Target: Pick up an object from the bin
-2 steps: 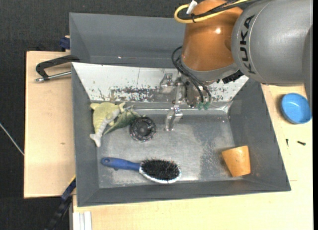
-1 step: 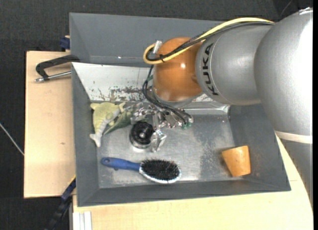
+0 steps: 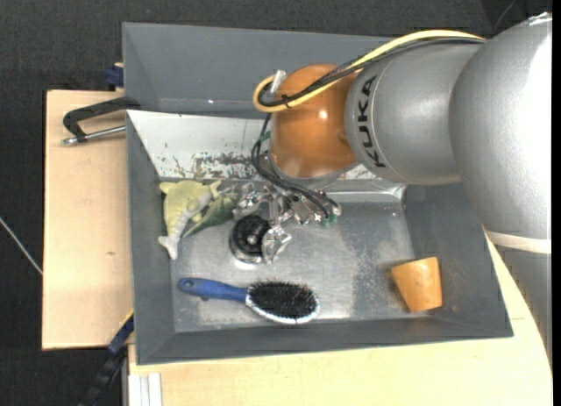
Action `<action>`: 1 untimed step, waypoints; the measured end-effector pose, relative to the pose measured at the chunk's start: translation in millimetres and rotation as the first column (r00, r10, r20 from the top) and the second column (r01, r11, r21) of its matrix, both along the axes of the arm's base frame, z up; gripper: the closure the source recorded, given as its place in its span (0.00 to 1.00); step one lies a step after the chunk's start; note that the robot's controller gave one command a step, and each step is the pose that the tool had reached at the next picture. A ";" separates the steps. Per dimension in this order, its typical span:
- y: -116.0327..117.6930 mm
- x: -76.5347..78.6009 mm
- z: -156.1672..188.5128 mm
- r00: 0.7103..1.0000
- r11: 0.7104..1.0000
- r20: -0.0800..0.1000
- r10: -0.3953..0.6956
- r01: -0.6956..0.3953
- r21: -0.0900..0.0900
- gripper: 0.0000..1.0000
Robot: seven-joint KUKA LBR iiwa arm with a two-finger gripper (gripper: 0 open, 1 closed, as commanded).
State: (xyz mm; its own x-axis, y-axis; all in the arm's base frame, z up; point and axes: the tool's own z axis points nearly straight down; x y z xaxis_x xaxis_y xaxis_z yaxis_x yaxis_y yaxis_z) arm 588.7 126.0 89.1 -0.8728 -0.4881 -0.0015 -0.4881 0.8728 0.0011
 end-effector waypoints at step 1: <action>1.3 6.5 122.8 0.999 1.000 0.015 -0.030 0.030 0.003 1.00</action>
Offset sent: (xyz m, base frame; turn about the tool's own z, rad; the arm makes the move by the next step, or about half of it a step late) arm 0.0035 -0.0005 0.1160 0.0307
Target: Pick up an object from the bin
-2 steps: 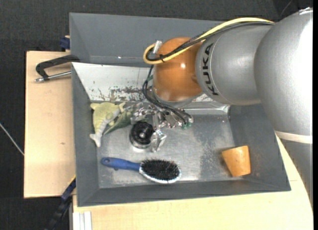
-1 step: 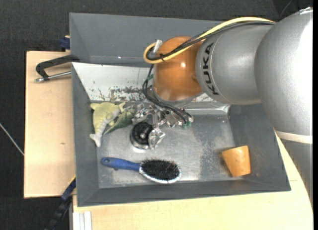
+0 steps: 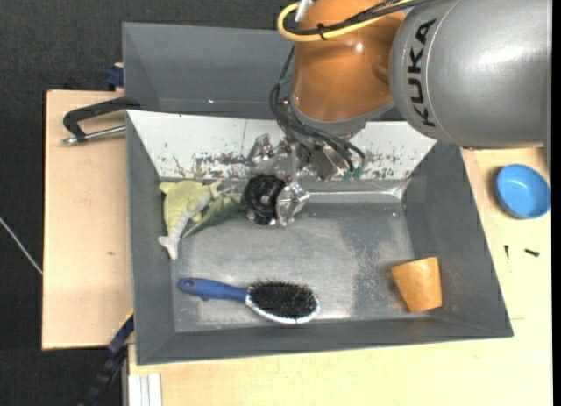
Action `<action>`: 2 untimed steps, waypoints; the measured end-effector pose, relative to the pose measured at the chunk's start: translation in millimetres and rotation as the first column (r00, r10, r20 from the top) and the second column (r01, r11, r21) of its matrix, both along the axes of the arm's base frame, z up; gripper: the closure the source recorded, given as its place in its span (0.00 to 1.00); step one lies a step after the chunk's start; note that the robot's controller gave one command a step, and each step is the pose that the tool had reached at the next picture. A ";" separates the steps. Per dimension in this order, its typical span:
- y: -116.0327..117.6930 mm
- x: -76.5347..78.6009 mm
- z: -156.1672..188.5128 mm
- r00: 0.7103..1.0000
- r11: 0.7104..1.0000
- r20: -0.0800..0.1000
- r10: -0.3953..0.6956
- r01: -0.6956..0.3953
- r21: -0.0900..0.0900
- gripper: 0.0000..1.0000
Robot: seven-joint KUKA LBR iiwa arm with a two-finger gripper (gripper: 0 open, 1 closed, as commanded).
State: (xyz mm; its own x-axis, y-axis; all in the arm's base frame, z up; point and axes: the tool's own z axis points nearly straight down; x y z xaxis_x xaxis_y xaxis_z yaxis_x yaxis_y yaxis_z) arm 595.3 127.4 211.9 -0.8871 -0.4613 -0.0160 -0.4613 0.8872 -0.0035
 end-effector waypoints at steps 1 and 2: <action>-0.3 -1.7 -5.2 1.000 1.000 -0.009 0.000 0.000 -0.002 0.00; -5.5 -18.4 -140.6 0.995 0.995 -0.010 0.102 -0.102 -0.001 0.00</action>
Offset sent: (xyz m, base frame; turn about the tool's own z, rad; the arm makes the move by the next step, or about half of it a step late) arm 0.0000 0.0000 0.0000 0.0000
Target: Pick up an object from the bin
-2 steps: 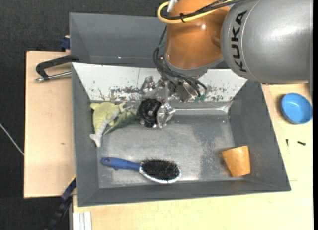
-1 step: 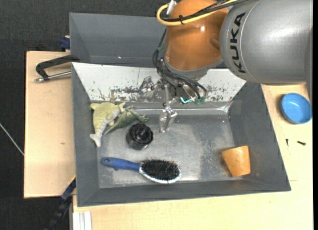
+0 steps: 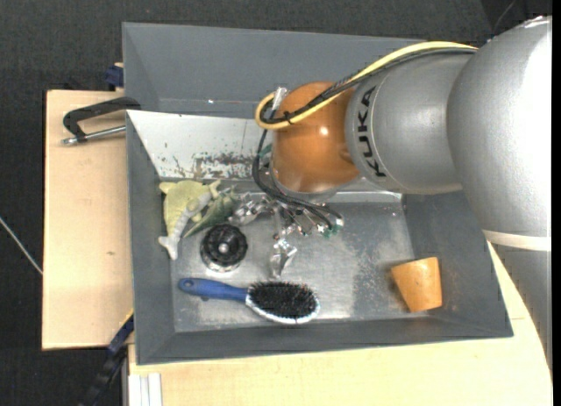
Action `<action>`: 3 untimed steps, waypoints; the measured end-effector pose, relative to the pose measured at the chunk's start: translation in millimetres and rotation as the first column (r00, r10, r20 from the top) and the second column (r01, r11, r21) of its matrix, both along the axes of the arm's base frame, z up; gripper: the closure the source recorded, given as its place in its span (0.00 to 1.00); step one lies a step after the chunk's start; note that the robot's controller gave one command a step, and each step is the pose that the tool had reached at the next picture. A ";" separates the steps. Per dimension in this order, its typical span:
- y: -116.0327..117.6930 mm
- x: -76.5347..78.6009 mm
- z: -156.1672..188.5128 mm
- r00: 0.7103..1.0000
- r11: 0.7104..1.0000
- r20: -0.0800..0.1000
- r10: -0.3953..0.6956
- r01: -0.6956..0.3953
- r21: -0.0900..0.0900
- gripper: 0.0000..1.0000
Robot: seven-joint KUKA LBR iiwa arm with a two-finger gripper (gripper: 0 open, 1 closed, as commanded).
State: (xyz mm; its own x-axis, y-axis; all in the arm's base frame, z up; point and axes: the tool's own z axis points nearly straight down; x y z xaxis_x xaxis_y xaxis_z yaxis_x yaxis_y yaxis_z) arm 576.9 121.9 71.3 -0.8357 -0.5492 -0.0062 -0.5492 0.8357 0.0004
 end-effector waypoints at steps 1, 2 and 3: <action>59.0 -4.1 1.9 0.991 0.991 0.000 0.137 -0.137 -0.004 0.00; 60.5 -2.8 3.1 0.991 0.991 0.007 0.135 -0.135 0.001 1.00; 53.2 0.7 163.0 0.988 0.988 0.011 0.156 -0.156 0.000 1.00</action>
Offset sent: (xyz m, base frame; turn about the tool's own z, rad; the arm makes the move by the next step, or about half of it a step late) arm -0.0063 0.0584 -0.0013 -0.1382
